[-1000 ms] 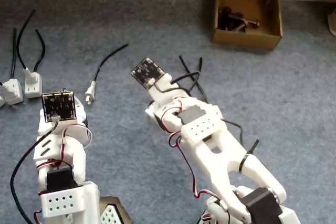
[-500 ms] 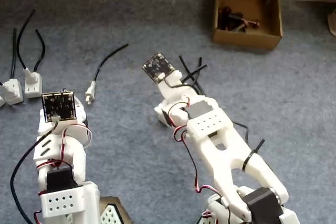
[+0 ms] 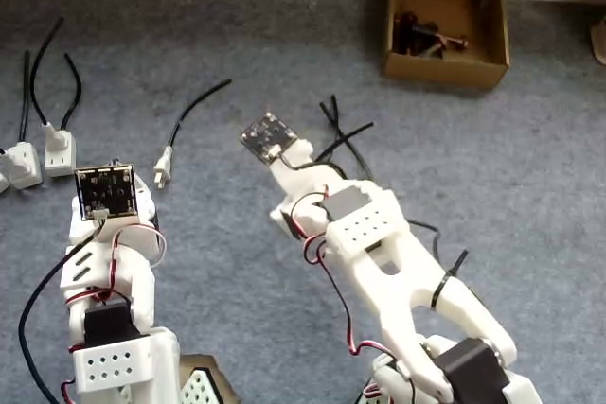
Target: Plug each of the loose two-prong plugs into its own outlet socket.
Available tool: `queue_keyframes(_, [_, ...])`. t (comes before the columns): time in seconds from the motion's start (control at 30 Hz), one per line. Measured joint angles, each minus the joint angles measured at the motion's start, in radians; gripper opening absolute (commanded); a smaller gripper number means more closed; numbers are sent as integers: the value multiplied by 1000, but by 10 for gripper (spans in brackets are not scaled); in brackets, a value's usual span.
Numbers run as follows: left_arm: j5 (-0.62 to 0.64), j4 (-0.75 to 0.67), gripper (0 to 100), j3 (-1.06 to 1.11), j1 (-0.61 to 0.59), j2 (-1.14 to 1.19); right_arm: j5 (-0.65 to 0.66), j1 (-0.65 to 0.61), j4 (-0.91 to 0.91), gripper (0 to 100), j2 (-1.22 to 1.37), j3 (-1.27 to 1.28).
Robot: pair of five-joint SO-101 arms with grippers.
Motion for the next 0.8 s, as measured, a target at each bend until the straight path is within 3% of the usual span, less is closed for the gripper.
queue_keyframes(0.13, [0,0,11,0,0,0,-3,0,-20,276,0,0])
queue_keyframes(0.33, [0,0,11,0,0,0,-123,-3,-92,276,0,0])
queue_keyframes(0.6, [0,0,11,0,0,0,-132,-3,-98,283,0,0])
queue_keyframes(0.8, [-9,0,71,21,5,0,-132,-3,-98,426,0,0])
